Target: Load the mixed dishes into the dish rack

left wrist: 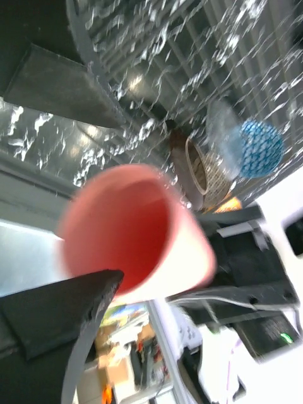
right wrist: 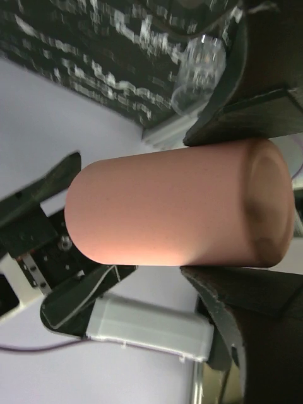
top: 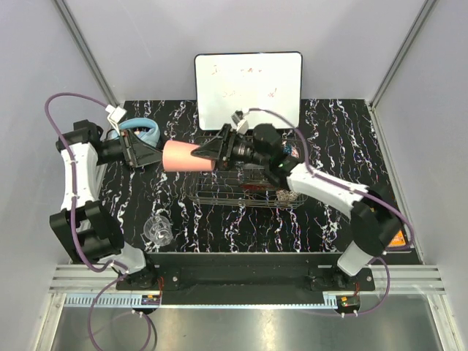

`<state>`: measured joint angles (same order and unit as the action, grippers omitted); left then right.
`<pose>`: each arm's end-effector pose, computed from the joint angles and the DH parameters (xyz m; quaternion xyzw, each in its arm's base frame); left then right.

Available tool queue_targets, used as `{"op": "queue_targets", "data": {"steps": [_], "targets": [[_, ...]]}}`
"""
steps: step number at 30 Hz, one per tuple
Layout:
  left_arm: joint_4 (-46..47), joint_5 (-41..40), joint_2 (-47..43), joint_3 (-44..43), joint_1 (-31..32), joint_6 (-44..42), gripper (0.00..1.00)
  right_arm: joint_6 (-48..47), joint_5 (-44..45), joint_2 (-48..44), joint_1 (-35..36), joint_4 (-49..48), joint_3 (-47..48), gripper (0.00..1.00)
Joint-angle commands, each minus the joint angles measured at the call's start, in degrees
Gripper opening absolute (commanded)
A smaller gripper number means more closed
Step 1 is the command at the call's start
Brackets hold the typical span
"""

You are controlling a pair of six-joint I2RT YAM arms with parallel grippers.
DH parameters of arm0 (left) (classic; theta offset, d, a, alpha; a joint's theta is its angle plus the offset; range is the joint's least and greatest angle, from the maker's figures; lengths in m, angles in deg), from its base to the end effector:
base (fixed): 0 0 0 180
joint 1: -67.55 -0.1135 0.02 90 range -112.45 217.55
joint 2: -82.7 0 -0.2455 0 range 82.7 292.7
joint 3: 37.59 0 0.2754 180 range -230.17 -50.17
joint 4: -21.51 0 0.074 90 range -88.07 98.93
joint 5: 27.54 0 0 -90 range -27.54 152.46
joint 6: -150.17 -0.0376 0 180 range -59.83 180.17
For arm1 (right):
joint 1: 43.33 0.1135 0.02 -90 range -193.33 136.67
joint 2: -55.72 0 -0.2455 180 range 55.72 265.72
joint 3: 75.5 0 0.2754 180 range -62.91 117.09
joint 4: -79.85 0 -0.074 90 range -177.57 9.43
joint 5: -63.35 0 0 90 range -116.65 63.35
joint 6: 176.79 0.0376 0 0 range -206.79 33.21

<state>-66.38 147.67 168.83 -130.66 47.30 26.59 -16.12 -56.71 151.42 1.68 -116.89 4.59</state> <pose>0.2841 0.0649 0.3155 0.1382 0.7226 -0.5754 0.3573 0.2809 0.3076 0.2858 -0.0304 0.7004 0.6804 0.2134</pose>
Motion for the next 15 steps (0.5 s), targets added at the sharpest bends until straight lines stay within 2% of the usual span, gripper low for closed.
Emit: {"op": "queue_targets", "data": {"steps": [1, 5, 7, 11, 14, 15], "targets": [[-13.28, -2.75, -3.24, -2.92, -3.12, -10.00, 0.99, -26.06, 8.95, -9.12, -1.86, 35.82, 11.23, 0.00], [-11.27, -11.53, -6.66, -0.73, -4.18, -11.42, 0.99, -33.40, 15.11, -8.87, -3.88, 50.12, 17.21, 0.00], [-6.90, -15.41, -8.60, 1.90, -4.97, -9.49, 0.99, -37.51, 19.33, -5.01, -3.88, 59.75, 24.31, 0.00], [3.57, -29.10, -18.77, 7.88, -5.24, -4.92, 0.99, -42.98, 27.85, 6.22, -3.79, 73.77, 38.11, 0.00], [3.33, -34.04, -20.47, 9.12, -5.24, -6.31, 0.99, -46.58, 37.76, 14.12, -2.74, 81.42, 48.74, 0.00], [0.89, -34.49, -20.04, 8.77, -5.32, -7.10, 0.99, -47.46, 39.63, 16.51, -2.13, 83.62, 55.21, 0.00]]}}
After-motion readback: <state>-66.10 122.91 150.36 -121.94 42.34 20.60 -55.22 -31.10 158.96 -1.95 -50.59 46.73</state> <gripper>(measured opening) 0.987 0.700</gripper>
